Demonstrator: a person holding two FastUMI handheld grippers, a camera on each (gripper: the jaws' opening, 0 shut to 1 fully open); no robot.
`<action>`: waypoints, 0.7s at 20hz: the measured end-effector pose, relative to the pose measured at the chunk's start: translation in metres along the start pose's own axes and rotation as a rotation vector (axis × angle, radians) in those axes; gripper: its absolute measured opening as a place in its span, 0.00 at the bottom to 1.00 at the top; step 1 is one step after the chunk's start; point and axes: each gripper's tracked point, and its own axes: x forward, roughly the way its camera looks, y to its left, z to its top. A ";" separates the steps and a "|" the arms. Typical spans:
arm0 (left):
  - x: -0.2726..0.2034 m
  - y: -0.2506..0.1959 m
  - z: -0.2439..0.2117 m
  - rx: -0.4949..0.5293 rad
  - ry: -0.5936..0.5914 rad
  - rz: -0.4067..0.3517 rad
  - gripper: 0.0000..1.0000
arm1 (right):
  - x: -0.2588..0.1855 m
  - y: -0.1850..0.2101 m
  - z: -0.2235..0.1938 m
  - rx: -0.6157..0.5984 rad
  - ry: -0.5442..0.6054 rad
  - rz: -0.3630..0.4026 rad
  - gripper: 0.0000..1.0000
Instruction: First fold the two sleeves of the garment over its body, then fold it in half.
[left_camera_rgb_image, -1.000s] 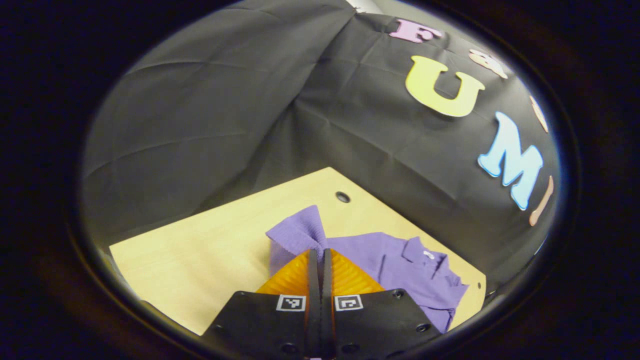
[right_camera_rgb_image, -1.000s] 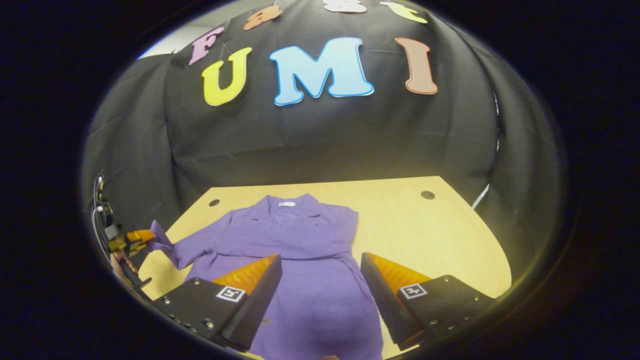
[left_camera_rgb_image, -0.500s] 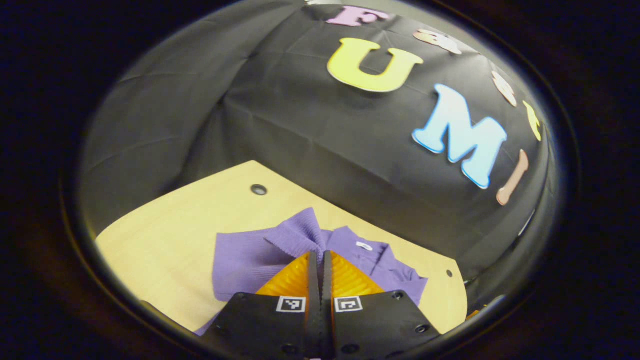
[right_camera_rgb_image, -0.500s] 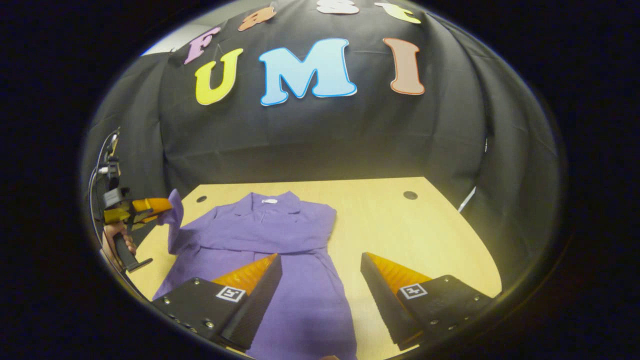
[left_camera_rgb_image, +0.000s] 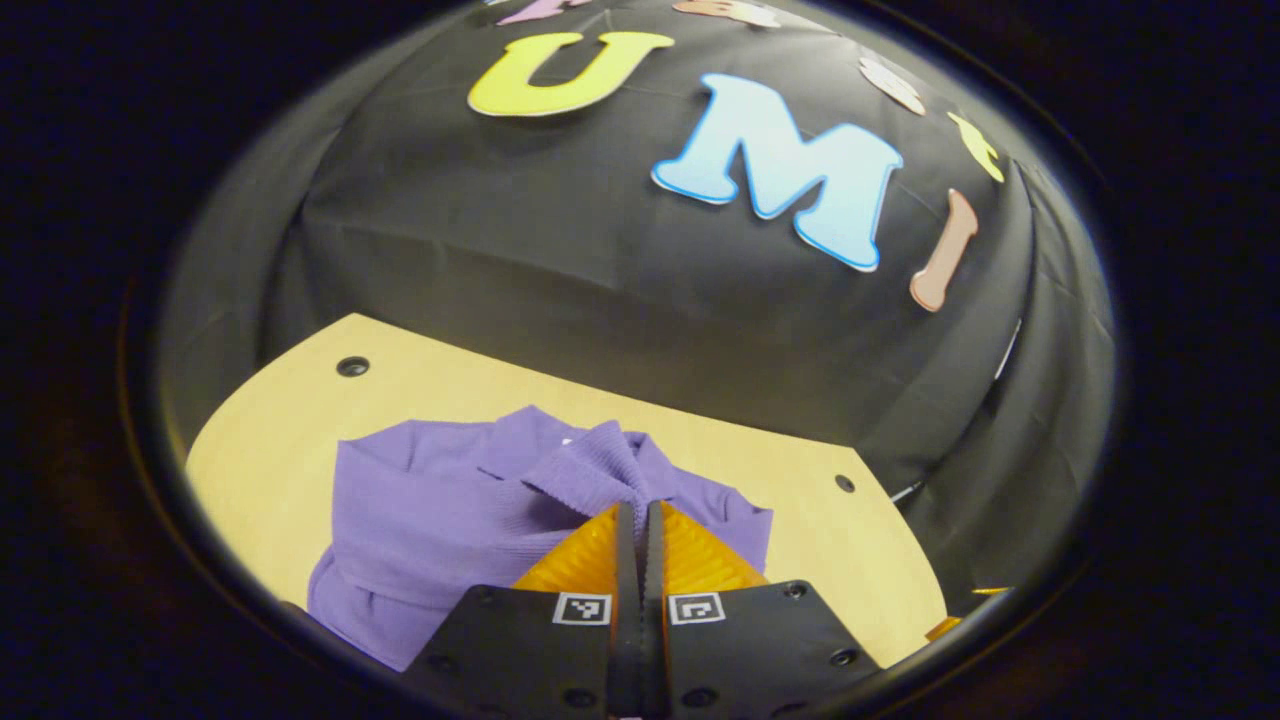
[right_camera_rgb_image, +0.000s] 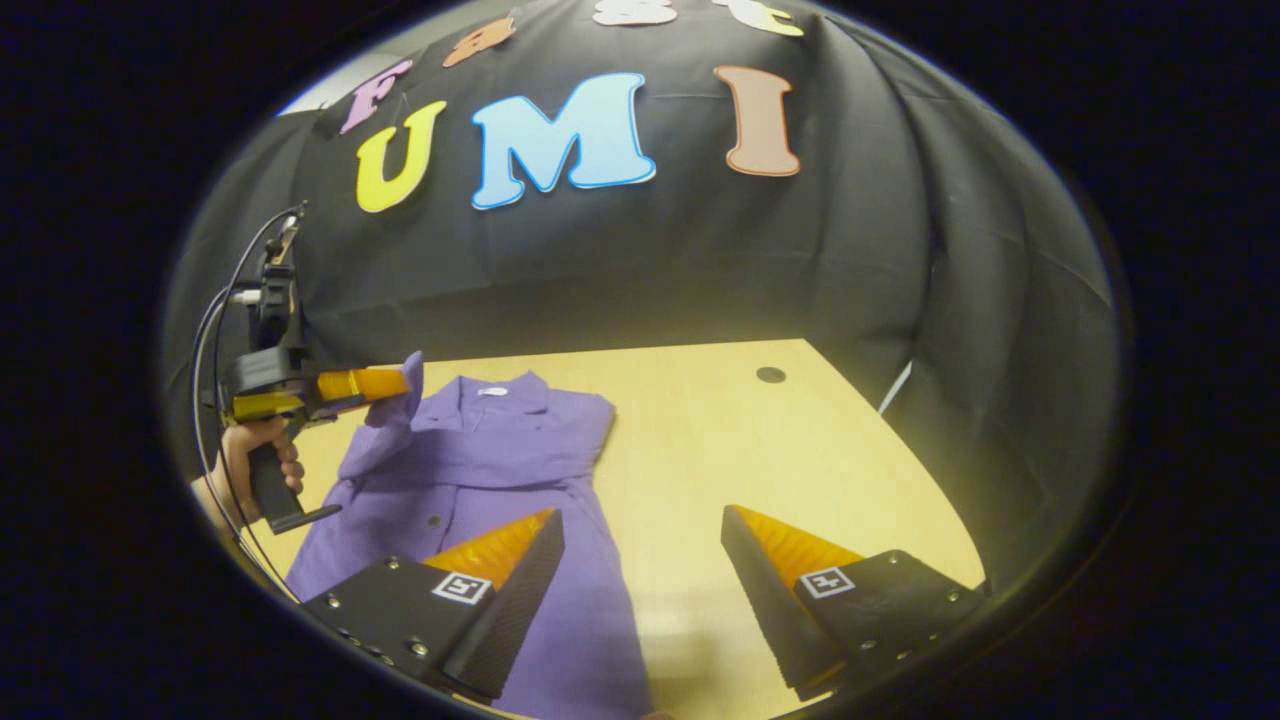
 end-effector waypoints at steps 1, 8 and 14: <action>0.008 -0.013 -0.005 0.025 0.010 -0.012 0.07 | 0.000 -0.005 -0.003 0.003 0.006 -0.003 0.96; 0.050 -0.062 -0.058 0.153 0.116 -0.018 0.07 | -0.001 -0.028 -0.023 -0.008 0.039 0.011 0.96; 0.066 -0.057 -0.085 0.198 0.179 -0.004 0.10 | -0.002 -0.025 -0.030 -0.004 0.054 0.014 0.96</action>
